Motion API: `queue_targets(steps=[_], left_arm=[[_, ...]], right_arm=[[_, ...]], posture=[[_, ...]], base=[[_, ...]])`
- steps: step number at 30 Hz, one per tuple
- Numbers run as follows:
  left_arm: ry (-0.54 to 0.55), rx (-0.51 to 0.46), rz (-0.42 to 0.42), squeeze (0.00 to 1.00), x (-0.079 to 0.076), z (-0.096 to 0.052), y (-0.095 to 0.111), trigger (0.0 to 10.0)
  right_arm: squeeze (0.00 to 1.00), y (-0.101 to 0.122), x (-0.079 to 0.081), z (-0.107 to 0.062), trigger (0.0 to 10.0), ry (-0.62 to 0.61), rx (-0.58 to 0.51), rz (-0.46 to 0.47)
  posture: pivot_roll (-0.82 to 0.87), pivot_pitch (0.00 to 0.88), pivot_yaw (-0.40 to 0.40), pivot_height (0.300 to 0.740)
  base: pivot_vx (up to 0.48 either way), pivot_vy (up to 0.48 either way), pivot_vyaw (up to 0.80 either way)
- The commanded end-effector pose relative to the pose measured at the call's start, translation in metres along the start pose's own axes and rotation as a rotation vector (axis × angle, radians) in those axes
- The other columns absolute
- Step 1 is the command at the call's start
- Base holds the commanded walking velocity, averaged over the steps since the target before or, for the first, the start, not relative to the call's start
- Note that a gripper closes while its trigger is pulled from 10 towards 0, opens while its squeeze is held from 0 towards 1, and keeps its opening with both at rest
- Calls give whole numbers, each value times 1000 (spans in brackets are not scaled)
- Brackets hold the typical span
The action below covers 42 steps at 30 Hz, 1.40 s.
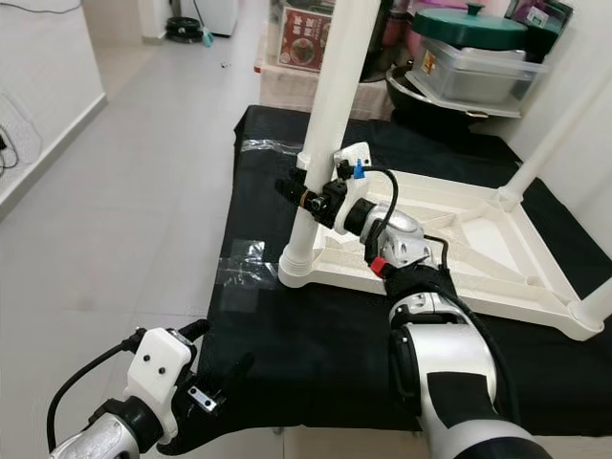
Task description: Building children table
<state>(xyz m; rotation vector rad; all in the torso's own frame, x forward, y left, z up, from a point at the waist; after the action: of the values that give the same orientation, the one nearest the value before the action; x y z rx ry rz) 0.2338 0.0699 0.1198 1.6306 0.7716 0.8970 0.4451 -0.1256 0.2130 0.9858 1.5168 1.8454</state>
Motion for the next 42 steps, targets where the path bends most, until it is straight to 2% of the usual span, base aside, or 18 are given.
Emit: queue_targets(steps=[1,5,7,11,16,18,19,22,23,28,29,31,33,34,35,40,41,42], left_arm=[[-3,9,-8,0,0,1,-2,10000],[-2,10,-5,0,3,3,-4,10000],[-3,10,-5,0,2,3,-4,10000],[-2,9,-5,0,2,4,-4,10000],[1,7,-8,0,2,4,-3,10000],[1,7,-8,0,2,4,-3,10000],[2,7,-9,0,2,4,-3,10000],[3,7,-9,0,2,4,-3,10000],[2,8,-10,0,1,4,-4,10000],[1,14,-19,0,0,4,-7,10000],[1,15,-21,0,0,4,-7,10000],[1,15,-21,0,0,4,-7,10000],[-1,14,-24,0,-1,5,-7,10000],[-1,14,-24,0,-1,5,-7,10000],[-5,14,-26,0,-2,6,-8,10000],[-7,14,-27,0,-2,6,-8,10000],[-12,14,-26,0,-4,6,-8,10000],[-12,14,-26,0,-4,6,-8,10000]], right_arm=[[0,-15,-23,-11,0,-166,36,12],[0,-22,-54,-52,0,-690,-30,-22],[0,-25,-53,-65,0,-809,-42,-9],[0,-29,-43,-83,0,-984,-76,25],[0,-40,-20,-70,0,-1035,-70,102],[0,-44,-11,-62,980,-1012,-59,135],[0,-47,-2,-51,10000,-949,-60,172],[0,-45,4,-46,10000,-917,-61,164],[1000,-42,10,-42,10000,-859,-82,160],[1000,-33,5,-51,10000,-808,-123,97],[0,-30,5,-50,10000,-749,-130,111],[0,-30,5,-50,10000,-749,-130,111],[0,-17,20,-37,10000,-354,-114,117],[0,-17,20,-37,10000,-354,-114,117],[0,-6,31,-39,10000,-55,-66,105],[0,-5,35,-43,10000,94,-13,119],[0,-10,44,-48,10000,277,74,93],[0,-10,44,-48,10000,277,74,93]], posture=[[183,29,-128,740],[159,27,-117,740],[159,28,-119,740],[165,27,-120,740],[169,28,-126,740],[167,30,-127,740],[167,31,-126,740],[163,30,-127,740],[163,30,-127,740],[153,30,-126,740],[148,29,-124,740],[148,29,-124,740],[140,28,-122,740],[140,28,-122,740],[139,26,-125,740],[137,21,-127,740],[154,14,-136,740],[154,14,-136,740]], base=[[0,0,0],[0,0,0],[0,0,0],[0,0,0],[0,0,0],[0,0,0],[0,0,0],[0,0,0],[0,0,0],[0,0,0],[0,0,0],[0,0,0],[0,0,0],[0,0,0],[0,0,0],[0,0,0],[0,0,0],[0,0,0]])
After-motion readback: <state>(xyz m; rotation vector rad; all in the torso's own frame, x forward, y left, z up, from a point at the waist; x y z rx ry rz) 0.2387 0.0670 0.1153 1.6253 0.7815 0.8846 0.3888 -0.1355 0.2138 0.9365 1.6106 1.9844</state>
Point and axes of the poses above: a point about 5 cm out from each wrist's last joint towards the gripper, its own z axis pointing out of the wrist towards the gripper, its own y axis along the axis of the wrist's last joint, x = y × z, the point moved 6 cm from there along z, pointing out of the wrist towards the gripper, and after that the axes turned 7 degrees about z, right-handed, at the moved point
